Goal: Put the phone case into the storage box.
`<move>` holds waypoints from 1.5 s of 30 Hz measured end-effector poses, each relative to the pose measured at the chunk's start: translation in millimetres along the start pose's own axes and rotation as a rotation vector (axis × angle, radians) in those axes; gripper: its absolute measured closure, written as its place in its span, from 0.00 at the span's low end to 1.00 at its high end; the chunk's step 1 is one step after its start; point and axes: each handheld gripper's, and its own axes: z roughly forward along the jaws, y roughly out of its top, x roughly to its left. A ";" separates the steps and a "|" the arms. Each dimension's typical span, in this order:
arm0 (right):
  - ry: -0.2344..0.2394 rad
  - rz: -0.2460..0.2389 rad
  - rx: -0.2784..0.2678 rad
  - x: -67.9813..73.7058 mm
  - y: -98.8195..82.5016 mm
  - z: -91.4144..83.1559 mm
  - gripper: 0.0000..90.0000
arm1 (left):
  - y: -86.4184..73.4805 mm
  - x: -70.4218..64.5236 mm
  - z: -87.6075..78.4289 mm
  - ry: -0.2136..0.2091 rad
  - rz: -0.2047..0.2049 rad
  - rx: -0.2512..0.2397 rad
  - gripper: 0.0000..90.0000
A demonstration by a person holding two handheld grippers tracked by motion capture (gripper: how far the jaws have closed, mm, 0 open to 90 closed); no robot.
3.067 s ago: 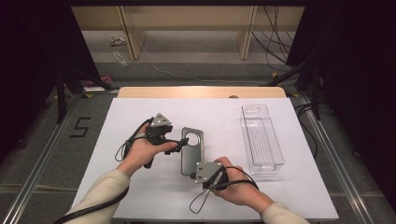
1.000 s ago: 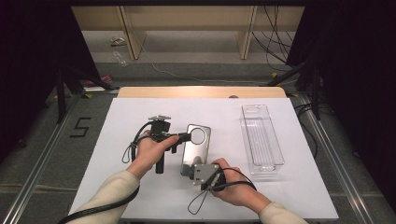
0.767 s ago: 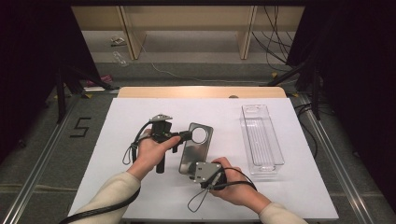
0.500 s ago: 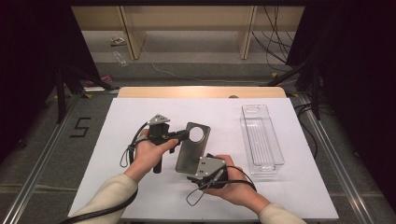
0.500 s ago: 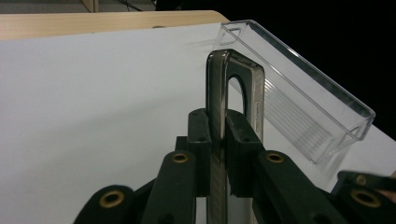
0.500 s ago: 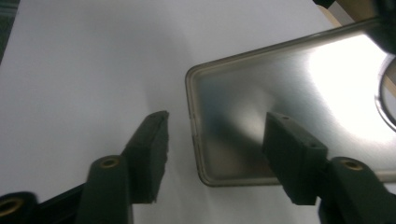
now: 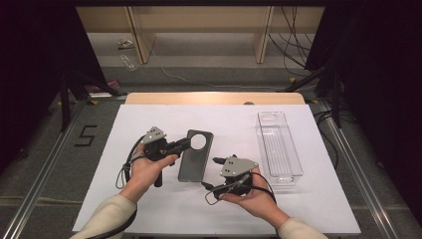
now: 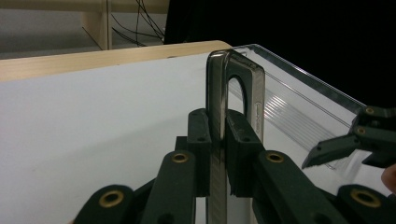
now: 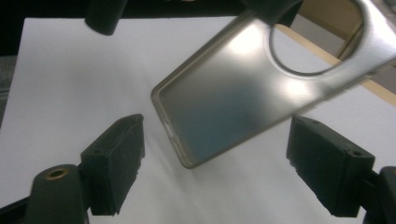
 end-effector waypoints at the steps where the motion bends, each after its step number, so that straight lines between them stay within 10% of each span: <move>1: -0.006 0.010 -0.005 -1.4 -0.2 -1.5 0.22 | -1.1 0.5 -1.1 -0.001 0.005 -0.006 0.90; 16: -0.100 0.149 -0.082 -21.9 -3.9 -21.2 0.18 | -13.2 -4.6 -10.2 -0.027 0.063 -0.075 0.90; 45: -0.184 0.266 -0.161 -39.9 -2.8 -28.8 0.18 | -18.5 -18.9 -14.4 -0.063 0.117 -0.110 0.90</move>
